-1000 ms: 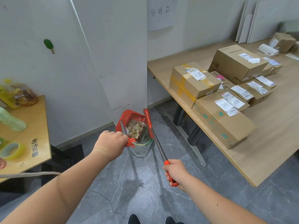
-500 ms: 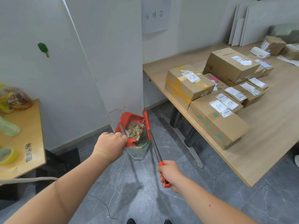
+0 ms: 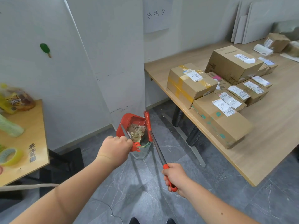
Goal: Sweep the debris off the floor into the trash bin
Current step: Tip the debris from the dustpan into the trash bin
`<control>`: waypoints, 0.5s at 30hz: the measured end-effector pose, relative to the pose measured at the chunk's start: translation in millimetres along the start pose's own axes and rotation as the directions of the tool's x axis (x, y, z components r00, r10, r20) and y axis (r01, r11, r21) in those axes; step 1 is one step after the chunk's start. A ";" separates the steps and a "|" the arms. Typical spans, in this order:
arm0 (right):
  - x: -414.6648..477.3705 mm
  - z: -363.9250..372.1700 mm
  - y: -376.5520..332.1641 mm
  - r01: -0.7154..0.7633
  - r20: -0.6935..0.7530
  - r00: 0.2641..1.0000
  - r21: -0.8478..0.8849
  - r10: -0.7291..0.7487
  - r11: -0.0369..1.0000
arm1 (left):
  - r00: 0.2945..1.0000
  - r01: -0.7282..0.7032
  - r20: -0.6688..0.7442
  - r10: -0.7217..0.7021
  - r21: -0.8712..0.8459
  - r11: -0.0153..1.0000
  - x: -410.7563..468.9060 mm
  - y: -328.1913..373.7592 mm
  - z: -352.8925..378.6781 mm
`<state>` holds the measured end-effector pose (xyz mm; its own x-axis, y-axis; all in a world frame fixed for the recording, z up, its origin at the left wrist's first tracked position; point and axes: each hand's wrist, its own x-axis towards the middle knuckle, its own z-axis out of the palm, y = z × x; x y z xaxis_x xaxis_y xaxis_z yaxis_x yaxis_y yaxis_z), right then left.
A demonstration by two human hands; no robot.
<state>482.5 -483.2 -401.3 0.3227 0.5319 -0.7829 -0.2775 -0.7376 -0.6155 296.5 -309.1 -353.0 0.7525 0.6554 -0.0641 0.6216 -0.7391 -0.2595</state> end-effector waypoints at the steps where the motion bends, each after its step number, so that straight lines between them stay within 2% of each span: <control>1: 0.5 0.8 -0.8 0.003 0.001 1.000 -0.006 -0.003 1.000 | 1.000 -0.006 -0.006 0.006 0.005 1.000 1.2 -0.6 -1.3; 5: 3.2 8.9 -7.3 0.009 -0.003 1.000 0.004 -0.009 1.000 | 0.999 0.017 -0.035 -0.017 -0.001 1.000 13.3 -6.3 -5.7; 15: 3.7 6.0 -6.7 0.011 0.002 1.000 0.030 -0.011 0.999 | 0.997 -0.078 -0.013 0.078 0.043 0.996 11.4 -11.3 -4.2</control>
<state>480.2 -473.8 -400.6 0.3242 0.5410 -0.7760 -0.3007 -0.7188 -0.6268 299.0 -293.9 -346.8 0.8018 0.5934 -0.0713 0.5514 -0.7805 -0.2946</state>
